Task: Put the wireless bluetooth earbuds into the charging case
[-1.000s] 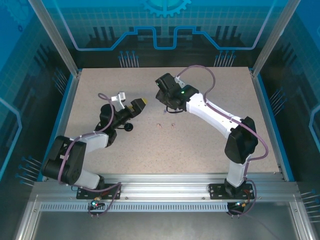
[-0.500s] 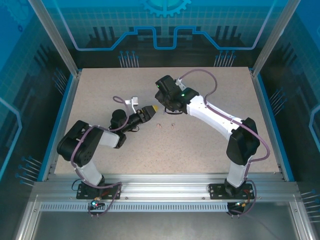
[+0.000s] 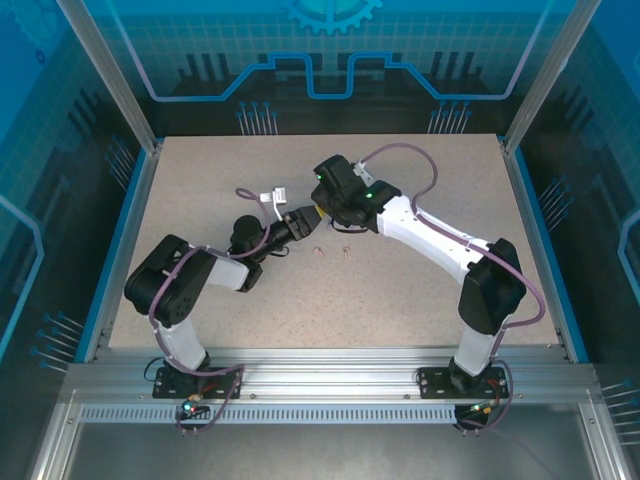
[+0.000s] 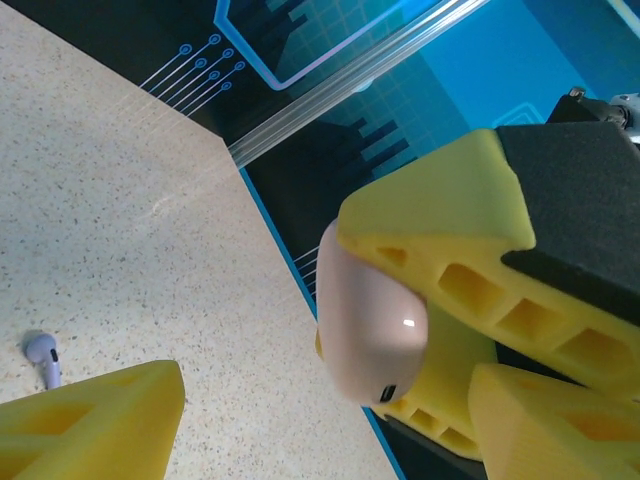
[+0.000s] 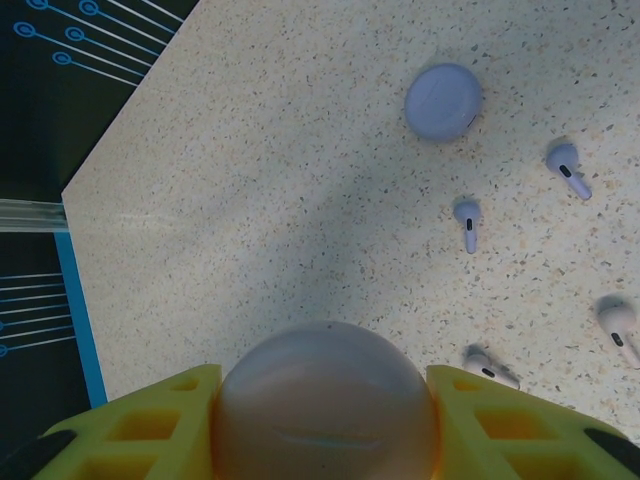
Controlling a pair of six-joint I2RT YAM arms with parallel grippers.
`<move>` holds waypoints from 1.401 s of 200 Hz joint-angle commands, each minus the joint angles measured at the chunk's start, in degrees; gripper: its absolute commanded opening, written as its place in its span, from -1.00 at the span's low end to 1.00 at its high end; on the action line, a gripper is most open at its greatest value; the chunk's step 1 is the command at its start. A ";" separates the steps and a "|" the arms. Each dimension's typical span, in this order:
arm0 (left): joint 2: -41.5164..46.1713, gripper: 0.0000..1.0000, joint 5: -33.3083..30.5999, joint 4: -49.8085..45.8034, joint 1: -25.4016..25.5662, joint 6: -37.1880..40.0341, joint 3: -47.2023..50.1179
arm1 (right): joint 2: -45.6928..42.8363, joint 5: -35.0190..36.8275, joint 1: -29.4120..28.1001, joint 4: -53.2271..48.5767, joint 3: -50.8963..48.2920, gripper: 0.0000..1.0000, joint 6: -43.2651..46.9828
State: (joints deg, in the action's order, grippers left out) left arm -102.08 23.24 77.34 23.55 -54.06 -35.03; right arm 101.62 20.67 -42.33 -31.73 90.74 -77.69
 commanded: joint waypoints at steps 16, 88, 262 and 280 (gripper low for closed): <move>-1.39 0.40 -1.70 2.82 1.10 0.64 -2.54 | -2.36 -0.47 -1.05 2.01 -0.41 -0.28 -1.62; -1.27 0.17 -5.50 2.82 2.18 1.79 -2.50 | -4.41 -2.02 -1.26 6.76 -5.47 -0.29 -6.46; 0.27 -0.70 -7.78 2.82 2.29 1.44 -3.59 | -7.70 -0.80 -1.32 9.33 -7.31 0.25 -7.25; 0.74 -0.84 -7.16 2.82 2.18 1.39 -3.23 | -8.68 -0.78 -0.58 9.34 -6.49 0.46 -5.35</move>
State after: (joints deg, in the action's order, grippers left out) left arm -103.04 17.87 79.46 26.22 -51.96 -37.23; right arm 96.55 19.92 -42.87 -22.65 83.22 -84.71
